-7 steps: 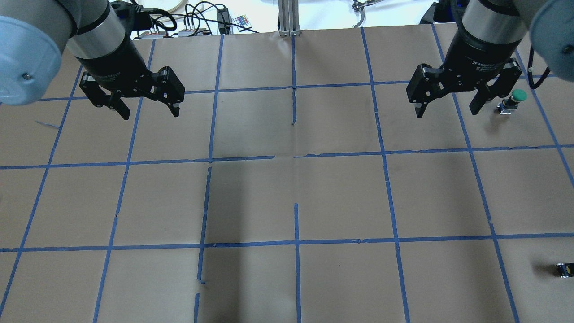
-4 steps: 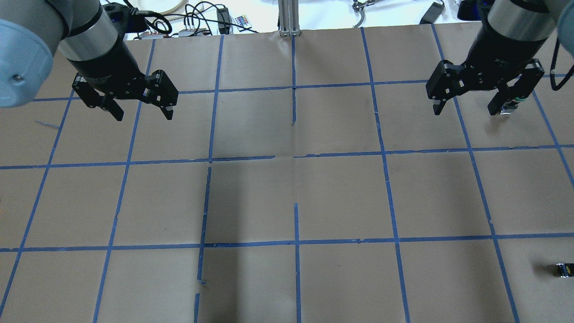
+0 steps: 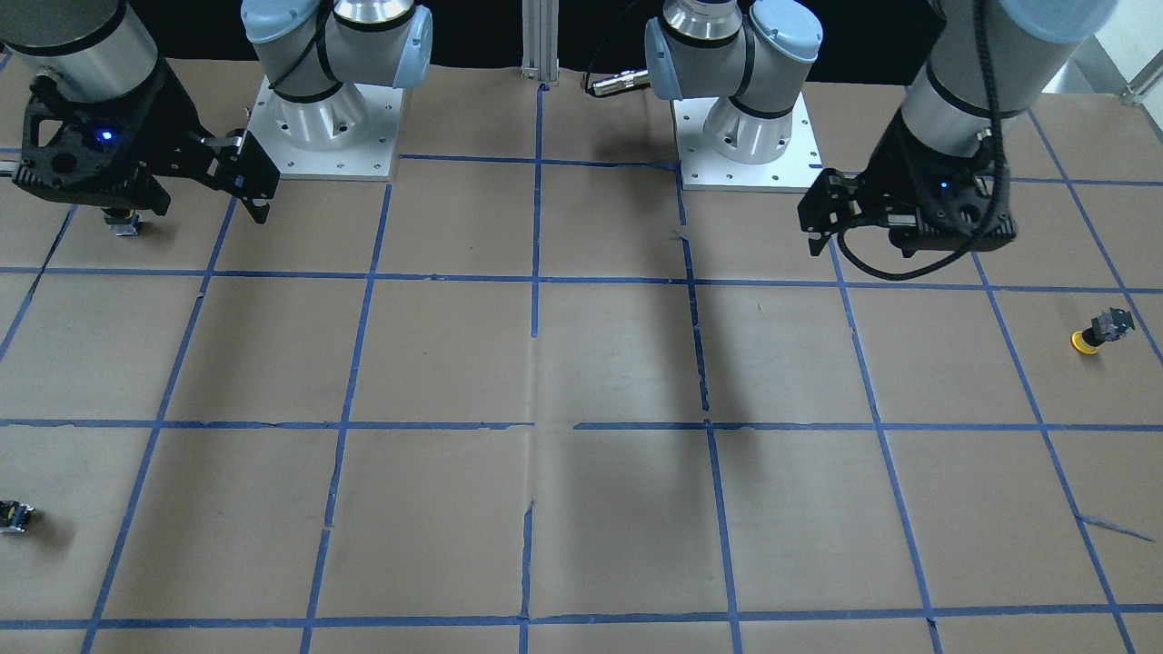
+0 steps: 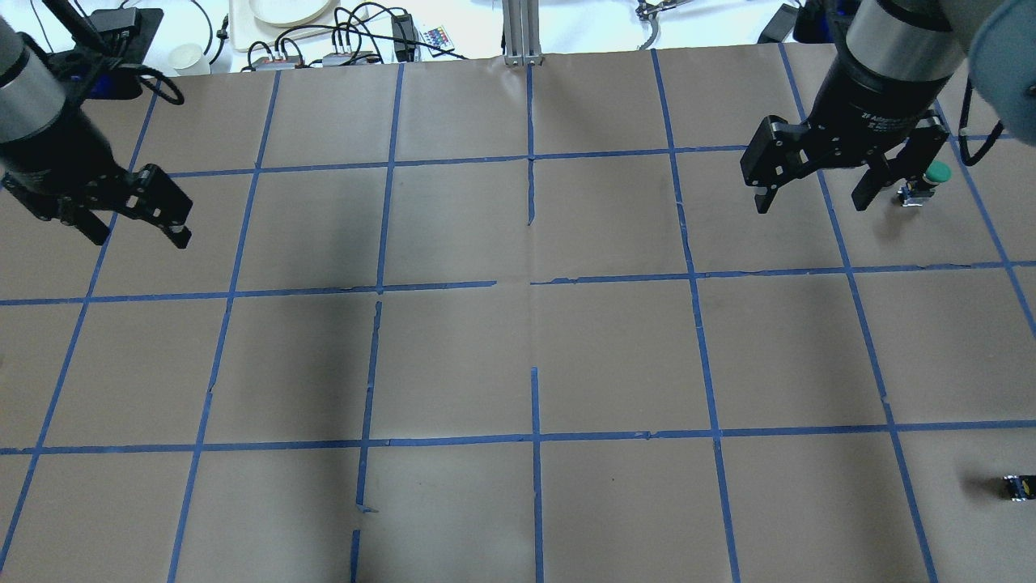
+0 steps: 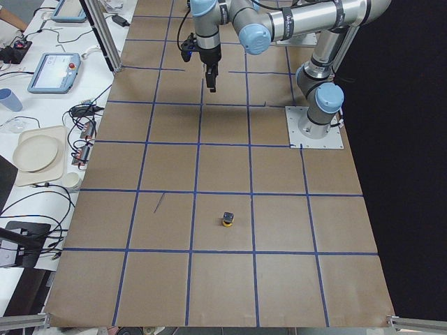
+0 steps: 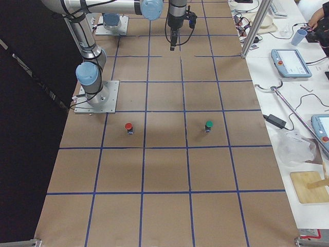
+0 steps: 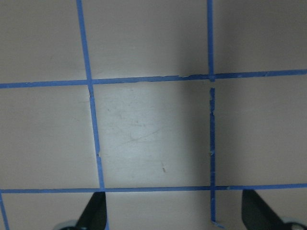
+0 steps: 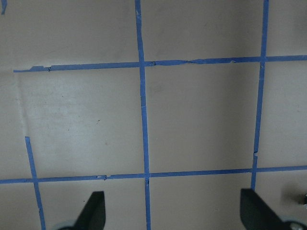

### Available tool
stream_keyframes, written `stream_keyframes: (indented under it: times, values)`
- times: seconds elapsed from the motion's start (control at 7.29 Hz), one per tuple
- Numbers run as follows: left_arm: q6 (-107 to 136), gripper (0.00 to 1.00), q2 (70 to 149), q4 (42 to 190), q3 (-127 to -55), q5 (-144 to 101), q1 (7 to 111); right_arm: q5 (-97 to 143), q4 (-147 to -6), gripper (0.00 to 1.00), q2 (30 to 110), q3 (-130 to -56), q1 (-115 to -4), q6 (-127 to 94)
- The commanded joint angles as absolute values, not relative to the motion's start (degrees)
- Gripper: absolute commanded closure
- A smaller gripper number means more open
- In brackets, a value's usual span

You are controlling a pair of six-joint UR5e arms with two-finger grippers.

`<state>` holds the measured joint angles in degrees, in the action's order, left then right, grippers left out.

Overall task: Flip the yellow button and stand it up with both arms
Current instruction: 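Move the left gripper down toward the yellow button near the robot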

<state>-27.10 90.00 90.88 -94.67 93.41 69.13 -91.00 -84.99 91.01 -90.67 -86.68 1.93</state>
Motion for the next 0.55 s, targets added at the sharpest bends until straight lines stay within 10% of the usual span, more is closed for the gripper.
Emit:
stream_keyframes:
  times: [0.0, 0.41]
  values:
    - [-44.8, 0.0, 93.0, 85.2, -96.5, 93.1, 55.2, -91.1, -85.2, 0.0, 90.7, -90.7, -87.1, 1.8]
    - [-51.5, 0.0, 101.7, 70.7, -96.9, 93.0, 44.2, -91.0, -85.2, 0.0, 90.6, -90.7, -87.1, 1.6]
